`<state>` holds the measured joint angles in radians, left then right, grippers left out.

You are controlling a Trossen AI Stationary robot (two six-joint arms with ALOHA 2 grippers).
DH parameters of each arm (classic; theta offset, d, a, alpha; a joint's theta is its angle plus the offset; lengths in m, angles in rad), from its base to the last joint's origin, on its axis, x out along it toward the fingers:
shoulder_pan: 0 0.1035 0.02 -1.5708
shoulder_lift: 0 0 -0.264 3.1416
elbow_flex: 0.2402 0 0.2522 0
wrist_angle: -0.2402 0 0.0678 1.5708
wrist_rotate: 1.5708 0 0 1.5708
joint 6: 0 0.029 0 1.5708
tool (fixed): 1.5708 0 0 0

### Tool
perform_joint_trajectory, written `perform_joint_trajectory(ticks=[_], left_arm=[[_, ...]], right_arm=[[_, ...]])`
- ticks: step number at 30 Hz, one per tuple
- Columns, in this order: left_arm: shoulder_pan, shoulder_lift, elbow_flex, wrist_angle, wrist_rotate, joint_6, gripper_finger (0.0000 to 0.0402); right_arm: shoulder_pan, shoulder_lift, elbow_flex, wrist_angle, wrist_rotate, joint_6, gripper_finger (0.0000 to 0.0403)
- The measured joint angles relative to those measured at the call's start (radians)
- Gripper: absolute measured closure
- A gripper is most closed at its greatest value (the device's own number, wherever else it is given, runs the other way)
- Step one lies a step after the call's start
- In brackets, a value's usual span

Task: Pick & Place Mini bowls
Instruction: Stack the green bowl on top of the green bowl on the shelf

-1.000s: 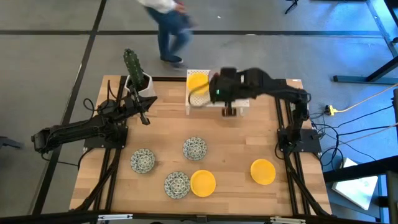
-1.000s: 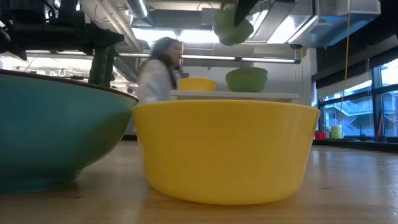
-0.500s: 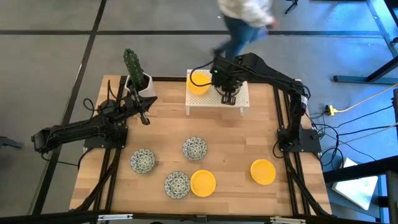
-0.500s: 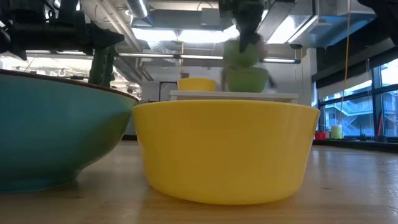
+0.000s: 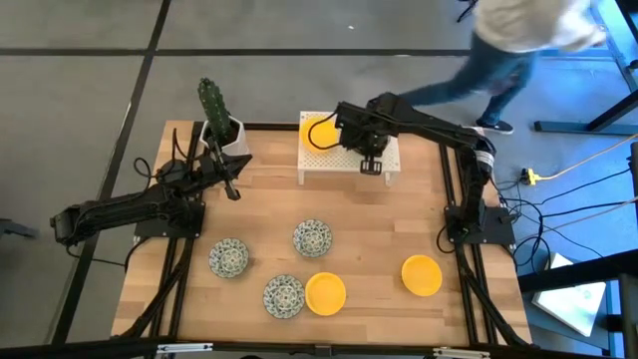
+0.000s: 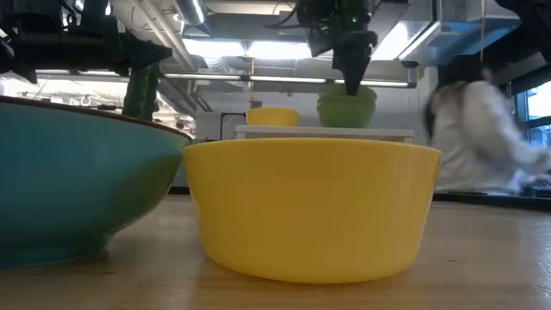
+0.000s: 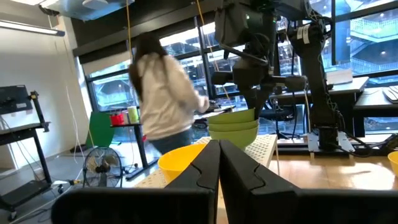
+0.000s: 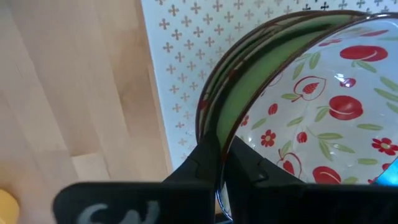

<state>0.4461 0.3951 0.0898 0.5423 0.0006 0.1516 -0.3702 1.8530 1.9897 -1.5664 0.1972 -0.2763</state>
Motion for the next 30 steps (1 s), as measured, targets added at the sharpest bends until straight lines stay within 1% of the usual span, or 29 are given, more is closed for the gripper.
perform_joint_trajectory(ticks=[4, 11, 14, 19, 26, 30], left_arm=[[0.0, 0.0, 0.0, 0.0, 0.0, 0.0, 0.04], [0.0, 0.0, 0.0, 0.003, 0.0, 0.0, 0.0394], [0.0, 0.0, 0.0, 0.003, 0.0, 0.0, 0.0397], [0.0, 0.0, 0.0, 0.003, 0.0, 0.0, 0.04], [0.0, 0.0, 0.0, 0.004, 0.0, 0.0, 0.0394], [0.0, 0.0, 0.0, 0.004, 0.0, 0.0, 0.0397]], right_arm=[[0.0, -0.002, -0.009, 0.0, 0.006, -0.004, 0.0387], [0.0, 0.0, -0.012, 0.003, 0.027, -0.01, 0.0335], [0.0, 0.0, -0.012, 0.004, 0.031, -0.012, 0.032], [0.0, 0.001, -0.012, 0.005, 0.058, -0.001, 0.0303], [0.0, 0.001, -0.011, 0.004, 0.064, 0.004, 0.0283], [0.0, 0.001, 0.019, -0.002, 0.076, 0.018, 0.0275]])
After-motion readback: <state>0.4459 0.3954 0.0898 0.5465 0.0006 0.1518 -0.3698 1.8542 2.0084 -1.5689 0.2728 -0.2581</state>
